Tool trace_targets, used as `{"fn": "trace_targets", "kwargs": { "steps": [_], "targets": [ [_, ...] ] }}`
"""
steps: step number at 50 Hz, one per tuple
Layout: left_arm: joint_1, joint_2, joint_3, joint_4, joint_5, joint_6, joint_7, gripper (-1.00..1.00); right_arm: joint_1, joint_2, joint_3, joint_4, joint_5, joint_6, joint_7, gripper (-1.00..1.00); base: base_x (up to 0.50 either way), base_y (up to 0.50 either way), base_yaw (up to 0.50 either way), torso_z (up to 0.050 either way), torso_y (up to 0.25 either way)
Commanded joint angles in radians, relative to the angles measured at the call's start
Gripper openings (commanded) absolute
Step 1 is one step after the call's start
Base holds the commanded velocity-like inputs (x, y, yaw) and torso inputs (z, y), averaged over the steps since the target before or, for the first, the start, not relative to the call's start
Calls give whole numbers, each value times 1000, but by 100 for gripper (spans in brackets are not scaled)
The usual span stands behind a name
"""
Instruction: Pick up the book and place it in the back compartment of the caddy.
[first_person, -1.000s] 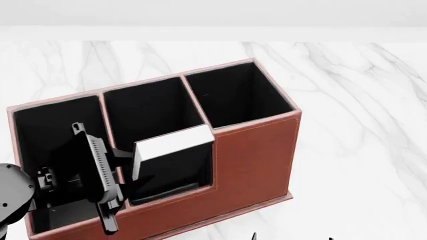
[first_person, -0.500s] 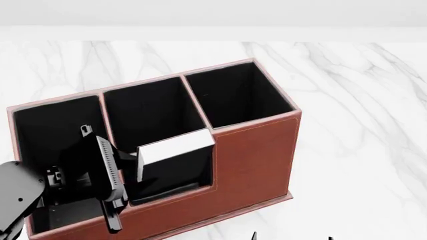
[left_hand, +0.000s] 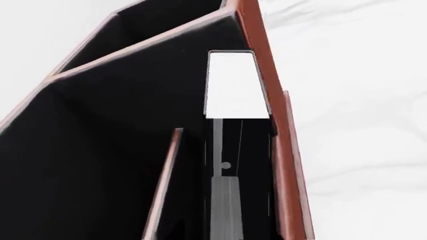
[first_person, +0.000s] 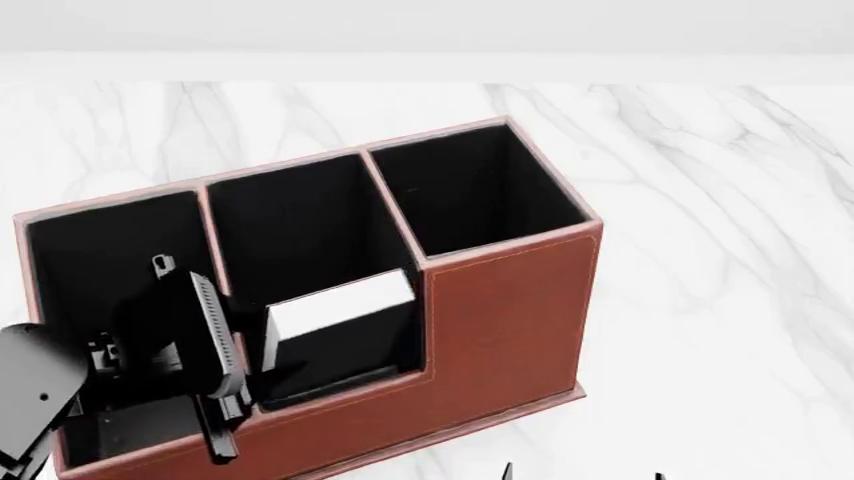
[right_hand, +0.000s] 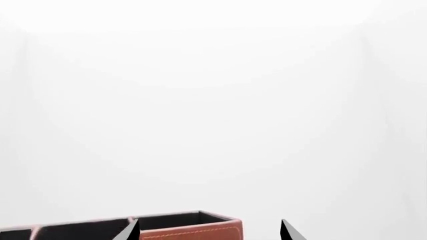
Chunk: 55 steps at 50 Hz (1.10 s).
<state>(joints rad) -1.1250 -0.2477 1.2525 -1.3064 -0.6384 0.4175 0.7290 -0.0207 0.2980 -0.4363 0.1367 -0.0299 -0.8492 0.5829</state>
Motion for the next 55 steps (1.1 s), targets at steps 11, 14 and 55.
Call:
{"fn": "trace_targets", "kwargs": {
  "steps": [11,14,55],
  "targets": [
    [23,33,-339,-2,204,-85,0,100,5,1,-5,8,-2,-1,7,100,0,0,0,0,0],
    [22,37,-378,-2,245,-90,3,100,7,1,-6,8,-2,2,7,100,0,0,0,0,0],
    [546,-609,-509,1755,-73,-786,-611,100,-132,65,112,-320,-86,214,100,100,0,0,0,0,0]
  ]
}}
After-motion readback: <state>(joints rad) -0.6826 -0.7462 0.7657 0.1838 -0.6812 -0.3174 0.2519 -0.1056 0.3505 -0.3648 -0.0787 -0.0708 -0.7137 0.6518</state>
